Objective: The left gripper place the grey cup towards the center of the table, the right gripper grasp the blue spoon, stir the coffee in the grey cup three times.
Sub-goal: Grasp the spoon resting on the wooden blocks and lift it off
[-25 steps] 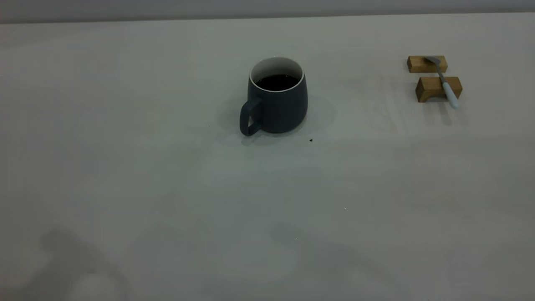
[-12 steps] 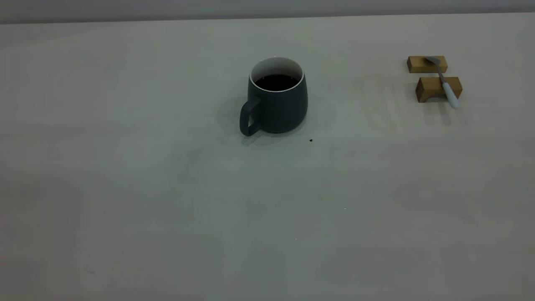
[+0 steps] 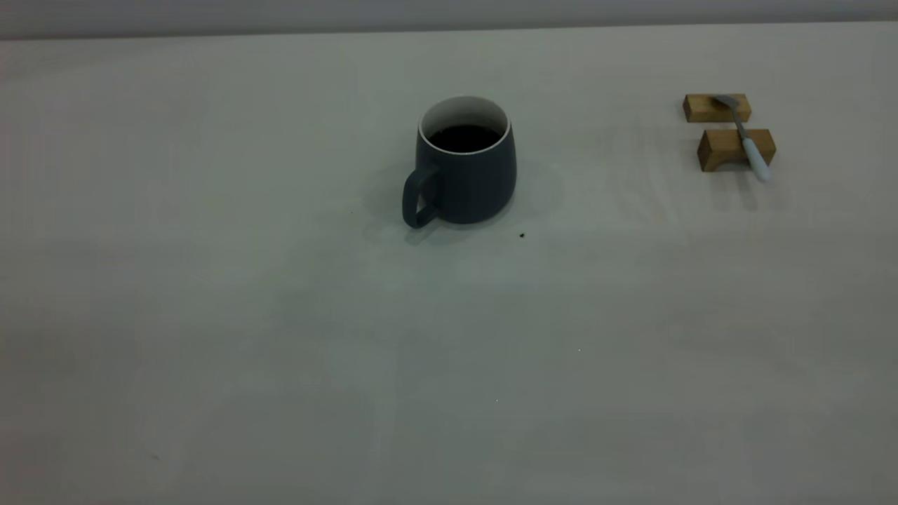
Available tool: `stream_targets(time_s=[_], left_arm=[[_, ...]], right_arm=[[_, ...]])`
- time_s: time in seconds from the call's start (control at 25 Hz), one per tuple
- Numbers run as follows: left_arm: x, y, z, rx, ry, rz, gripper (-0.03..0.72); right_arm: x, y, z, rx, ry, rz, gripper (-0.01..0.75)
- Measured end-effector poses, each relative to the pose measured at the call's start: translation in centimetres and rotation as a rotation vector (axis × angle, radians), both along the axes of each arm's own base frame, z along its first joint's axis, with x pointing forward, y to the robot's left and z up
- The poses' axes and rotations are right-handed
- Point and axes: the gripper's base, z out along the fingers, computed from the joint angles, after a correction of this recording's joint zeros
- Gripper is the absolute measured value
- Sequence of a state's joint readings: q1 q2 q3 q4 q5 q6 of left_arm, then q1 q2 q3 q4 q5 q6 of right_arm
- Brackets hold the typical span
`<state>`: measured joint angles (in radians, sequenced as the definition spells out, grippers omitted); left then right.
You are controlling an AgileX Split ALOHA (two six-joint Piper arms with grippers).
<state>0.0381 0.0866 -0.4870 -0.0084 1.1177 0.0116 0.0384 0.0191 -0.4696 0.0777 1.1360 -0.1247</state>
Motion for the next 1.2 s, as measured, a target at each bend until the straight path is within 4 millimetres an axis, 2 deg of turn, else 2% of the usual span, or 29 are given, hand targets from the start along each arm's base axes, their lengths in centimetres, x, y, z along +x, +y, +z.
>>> stream_targets(time_s=[0.52,1.2], left_arm=[[-1.4,0.1,-0.2,0.009,-0.091,-0.022,0.355],[-1.5,0.1,-0.2,0.010,-0.092,-0.020,0.355]], right_arm=[[0.0,0.0,0.0,0.000,0.000,0.000,0.578],[0.0,0.0,0.0,0.000,0.000,0.000,0.578]])
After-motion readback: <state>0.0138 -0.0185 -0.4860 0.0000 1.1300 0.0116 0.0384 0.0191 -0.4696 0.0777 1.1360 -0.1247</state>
